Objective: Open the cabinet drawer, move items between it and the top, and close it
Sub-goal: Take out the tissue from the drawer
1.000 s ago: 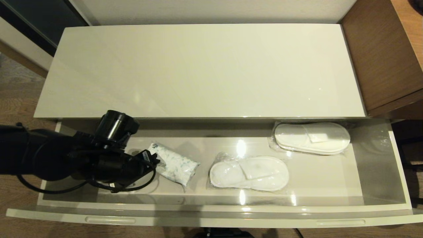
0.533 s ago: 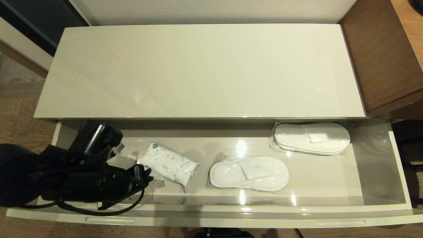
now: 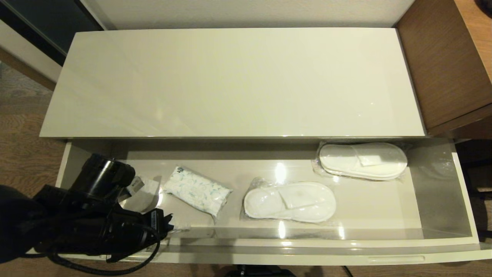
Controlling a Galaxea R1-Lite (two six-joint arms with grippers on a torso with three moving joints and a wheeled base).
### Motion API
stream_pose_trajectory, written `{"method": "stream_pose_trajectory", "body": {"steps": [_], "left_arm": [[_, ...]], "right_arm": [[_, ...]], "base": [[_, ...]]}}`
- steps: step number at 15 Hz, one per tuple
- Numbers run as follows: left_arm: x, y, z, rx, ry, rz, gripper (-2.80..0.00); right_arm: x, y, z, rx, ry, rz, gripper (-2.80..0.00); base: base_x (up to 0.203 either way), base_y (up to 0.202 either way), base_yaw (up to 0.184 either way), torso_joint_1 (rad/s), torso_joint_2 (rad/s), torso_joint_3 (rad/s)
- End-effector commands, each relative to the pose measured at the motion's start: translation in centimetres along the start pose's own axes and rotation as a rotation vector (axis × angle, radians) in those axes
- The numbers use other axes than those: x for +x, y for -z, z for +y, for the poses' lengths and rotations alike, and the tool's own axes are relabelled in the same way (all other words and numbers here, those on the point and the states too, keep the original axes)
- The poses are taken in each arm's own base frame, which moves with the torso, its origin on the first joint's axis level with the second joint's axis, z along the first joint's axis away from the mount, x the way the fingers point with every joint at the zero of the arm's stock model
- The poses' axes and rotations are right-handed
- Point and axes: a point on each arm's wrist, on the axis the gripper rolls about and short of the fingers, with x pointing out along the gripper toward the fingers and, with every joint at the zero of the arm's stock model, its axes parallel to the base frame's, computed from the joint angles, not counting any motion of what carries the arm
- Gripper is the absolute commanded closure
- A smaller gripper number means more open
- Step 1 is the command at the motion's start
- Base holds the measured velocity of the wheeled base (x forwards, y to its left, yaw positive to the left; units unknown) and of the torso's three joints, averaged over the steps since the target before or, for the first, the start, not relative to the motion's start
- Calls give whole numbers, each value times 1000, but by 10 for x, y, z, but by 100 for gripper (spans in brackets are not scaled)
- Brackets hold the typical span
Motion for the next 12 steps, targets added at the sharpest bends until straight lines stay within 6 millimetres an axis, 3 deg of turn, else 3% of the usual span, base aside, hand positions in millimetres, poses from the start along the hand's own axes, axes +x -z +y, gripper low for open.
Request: {"method": "stream_pose_trajectory", "body": {"steps": [1,6,8,12], "left_arm": [[1,0,0,-6,-3,1,-280],[1,-12,3,-23,56,-107,-280],[4,-2,8,3,71,43,-280],[4,5,12,56,58,89,-280]], "right_arm": [[0,0,0,0,0,3,0],[0,0,0,0,0,3,0],[0,0,0,-2,0,3,0],[0,0,0,-2,0,3,0]], "base": [[0,0,0,0,0,0],[0,0,0,0,0,0],[0,0,0,0,0,0],[0,0,0,0,0,0]]}}
